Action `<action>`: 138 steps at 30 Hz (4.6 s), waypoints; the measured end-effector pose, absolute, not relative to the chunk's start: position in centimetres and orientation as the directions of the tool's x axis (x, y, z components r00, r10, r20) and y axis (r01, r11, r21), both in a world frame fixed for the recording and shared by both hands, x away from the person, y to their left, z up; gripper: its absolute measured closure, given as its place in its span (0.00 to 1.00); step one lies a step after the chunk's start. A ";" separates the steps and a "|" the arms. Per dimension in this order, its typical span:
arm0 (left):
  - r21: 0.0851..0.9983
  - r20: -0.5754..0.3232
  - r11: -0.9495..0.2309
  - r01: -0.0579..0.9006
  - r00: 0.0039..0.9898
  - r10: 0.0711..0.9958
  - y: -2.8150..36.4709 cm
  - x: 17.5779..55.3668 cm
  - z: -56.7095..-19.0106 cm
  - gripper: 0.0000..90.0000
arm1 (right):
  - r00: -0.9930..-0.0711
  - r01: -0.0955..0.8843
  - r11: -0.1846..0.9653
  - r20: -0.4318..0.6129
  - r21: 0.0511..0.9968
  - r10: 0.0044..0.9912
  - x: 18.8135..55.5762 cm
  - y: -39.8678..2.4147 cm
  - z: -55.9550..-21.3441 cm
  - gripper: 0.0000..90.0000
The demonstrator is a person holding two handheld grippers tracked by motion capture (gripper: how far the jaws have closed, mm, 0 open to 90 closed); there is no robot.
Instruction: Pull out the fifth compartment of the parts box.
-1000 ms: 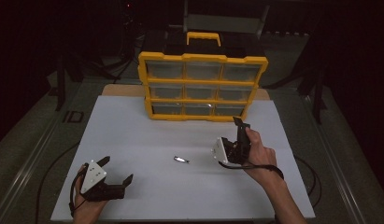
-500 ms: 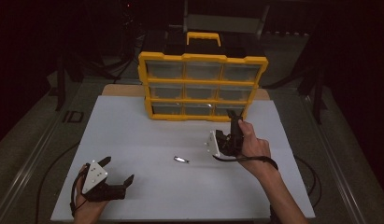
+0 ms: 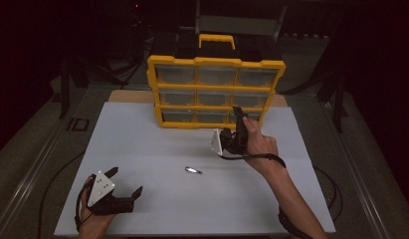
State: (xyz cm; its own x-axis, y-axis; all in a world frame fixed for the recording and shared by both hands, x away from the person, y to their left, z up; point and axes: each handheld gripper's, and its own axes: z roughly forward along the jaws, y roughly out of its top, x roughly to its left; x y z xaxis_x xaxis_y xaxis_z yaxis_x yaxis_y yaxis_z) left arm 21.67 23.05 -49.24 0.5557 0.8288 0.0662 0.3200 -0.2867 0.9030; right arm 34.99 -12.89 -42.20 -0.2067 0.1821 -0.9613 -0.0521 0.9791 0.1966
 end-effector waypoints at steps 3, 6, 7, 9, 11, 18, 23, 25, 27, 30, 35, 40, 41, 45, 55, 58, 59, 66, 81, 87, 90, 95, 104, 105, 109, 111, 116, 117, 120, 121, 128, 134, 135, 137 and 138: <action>0.903 0.066 -0.286 0.320 0.555 0.829 23.1 21.7 -49.2 0.01 | -0.206 -0.049 0.980 -0.962 0.193 0.179 35.4 -12.7 -42.3 0.10; 0.904 0.064 -0.283 0.321 0.553 0.831 23.1 21.7 -49.3 0.00 | -0.199 -0.043 0.981 -0.964 0.191 0.179 36.2 -12.5 -42.4 0.10; 0.903 0.064 -0.284 0.321 0.553 0.831 23.2 21.7 -49.3 0.00 | -0.197 -0.040 0.981 -0.964 0.192 0.180 36.4 -12.4 -42.5 0.10; 0.904 0.063 -0.283 0.322 0.552 0.831 23.2 21.7 -49.3 0.00 | -0.190 -0.038 0.983 -0.967 0.182 0.172 36.9 -12.4 -42.5 0.10; 0.904 0.062 -0.282 0.322 0.552 0.832 23.2 21.7 -49.3 0.01 | -0.185 -0.035 0.984 -0.968 0.178 0.168 37.4 -12.3 -42.5 0.10; 0.902 0.063 -0.285 0.324 0.553 0.831 23.1 21.7 -49.3 0.00 | -0.165 -0.028 0.985 -0.973 0.171 0.164 38.8 -11.9 -42.1 0.10; 0.900 0.064 -0.289 0.327 0.556 0.829 23.1 21.8 -49.4 0.00 | -0.144 -0.024 0.985 -0.976 0.169 0.164 39.4 -11.6 -42.1 0.10; 0.900 0.064 -0.289 0.327 0.557 0.828 23.1 21.8 -49.4 0.00 | -0.139 -0.022 0.987 -0.978 0.157 0.153 39.6 -11.4 -42.2 0.10; 0.899 0.065 -0.292 0.328 0.558 0.827 23.1 21.8 -49.4 0.00 | -0.131 -0.019 0.989 -0.981 0.147 0.143 39.9 -11.2 -42.4 0.10; 0.898 0.065 -0.292 0.329 0.558 0.827 23.1 21.8 -49.4 0.00 | -0.122 -0.016 0.991 -0.984 0.136 0.133 40.3 -11.0 -42.5 0.11; 0.898 0.065 -0.293 0.329 0.558 0.827 23.1 21.8 -49.4 0.00 | -0.112 -0.014 0.994 -0.988 0.110 0.107 41.0 -10.8 -42.3 0.12; 0.897 0.066 -0.294 0.329 0.558 0.827 23.1 21.8 -49.4 0.00 | -0.085 -0.015 0.996 -0.992 0.090 0.088 41.6 -10.7 -42.0 0.12; 0.897 0.066 -0.294 0.329 0.559 0.827 23.1 21.8 -49.4 0.00 | -0.080 -0.015 0.996 -0.993 0.087 0.086 41.7 -10.7 -42.0 0.12; 0.897 0.065 -0.294 0.330 0.559 0.826 23.1 21.8 -49.4 0.00 | -0.065 -0.014 0.997 -0.995 0.074 0.073 42.2 -10.5 -41.9 0.13; 0.895 0.066 -0.299 0.332 0.563 0.824 23.0 21.8 -49.5 0.00 | -0.041 -0.013 0.999 -0.999 0.032 0.032 43.3 -9.8 -41.9 0.16; 0.894 0.065 -0.299 0.333 0.565 0.822 23.0 21.8 -49.5 0.00 | -0.028 -0.007 1.000 -0.999 0.024 0.024 43.6 -9.7 -41.8 0.18; 0.894 0.065 -0.299 0.333 0.566 0.822 22.9 21.8 -49.5 0.00 | -0.027 -0.005 1.000 -0.999 0.024 0.024 43.7 -9.7 -41.7 0.19; 0.894 0.068 -0.303 0.331 0.567 0.821 22.9 21.8 -49.5 0.00 | 0.011 -0.006 1.000 -1.000 0.002 0.002 43.8 -9.6 -41.7 0.31; 0.891 0.072 -0.310 0.332 0.571 0.818 22.8 21.8 -49.5 0.00 | 0.030 -0.017 1.000 -0.999 -0.024 -0.024 43.7 -9.5 -42.5 0.45; 0.890 0.073 -0.311 0.332 0.571 0.818 22.8 21.8 -49.5 0.00 | 0.055 -0.020 0.999 -0.998 -0.035 -0.034 43.7 -9.5 -42.6 0.47; 0.890 0.073 -0.312 0.333 0.572 0.817 22.8 21.8 -49.6 0.00 | 0.058 -0.020 0.999 -0.998 -0.040 -0.038 43.7 -9.7 -42.5 0.48; 0.891 0.072 -0.311 0.332 0.572 0.817 22.8 21.8 -49.5 0.00 | 0.066 -0.025 0.999 -0.997 -0.047 -0.045 43.6 -9.8 -42.6 0.51; 0.890 0.072 -0.312 0.332 0.573 0.816 22.8 21.8 -49.6 0.00 | 0.063 -0.044 0.998 -0.997 -0.051 -0.048 42.8 -10.2 -42.6 0.55; 0.890 0.072 -0.313 0.333 0.573 0.816 22.8 21.8 -49.6 0.01 | 0.061 -0.045 0.997 -0.997 -0.056 -0.053 42.7 -10.2 -42.6 0.56; 0.890 0.071 -0.311 0.333 0.573 0.816 22.8 21.8 -49.6 0.00 | 0.049 -0.051 0.997 -0.997 -0.065 -0.063 42.3 -10.4 -42.6 0.61; 0.890 0.070 -0.311 0.334 0.574 0.816 22.7 21.8 -49.6 0.00 | 0.028 -0.050 0.996 -0.997 -0.078 -0.077 42.3 -10.4 -42.6 0.66; 0.889 0.070 -0.313 0.335 0.575 0.815 22.7 21.8 -49.7 0.00 | -0.017 -0.040 0.995 -0.996 -0.089 -0.090 42.3 -10.3 -42.5 0.77; 0.888 0.069 -0.313 0.336 0.575 0.815 22.7 21.8 -49.7 0.00 | -0.025 -0.039 0.996 -0.996 -0.086 -0.087 42.3 -10.3 -42.5 0.78; 0.888 0.069 -0.313 0.336 0.575 0.815 22.7 21.9 -49.7 0.01 | -0.040 -0.036 0.996 -0.995 -0.086 -0.088 42.3 -10.3 -42.5 0.81; 0.888 0.069 -0.313 0.336 0.575 0.815 22.7 21.9 -49.7 0.01 | -0.046 -0.033 0.996 -0.995 -0.081 -0.083 42.3 -10.2 -42.4 0.82; 0.888 0.071 -0.314 0.335 0.575 0.815 22.7 21.8 -49.6 0.00 | -0.058 -0.029 0.997 -0.996 -0.069 -0.071 42.4 -10.2 -42.4 0.86; 0.888 0.071 -0.315 0.335 0.576 0.814 22.7 21.8 -49.6 0.01 | -0.063 -0.018 0.998 -0.997 -0.053 -0.054 42.3 -10.1 -42.4 0.87; 0.888 0.071 -0.315 0.334 0.576 0.814 22.7 21.8 -49.6 0.01 | -0.068 -0.017 0.999 -0.996 -0.048 -0.049 42.2 -10.1 -42.4 0.87; 0.888 0.072 -0.315 0.335 0.577 0.814 22.7 21.8 -49.6 0.01 | -0.068 -0.021 0.999 -0.997 -0.046 -0.047 42.1 -10.1 -42.5 0.87; 0.888 0.071 -0.315 0.335 0.577 0.814 22.7 21.8 -49.6 0.01 | -0.068 -0.022 0.999 -0.997 -0.044 -0.046 42.0 -10.1 -42.6 0.87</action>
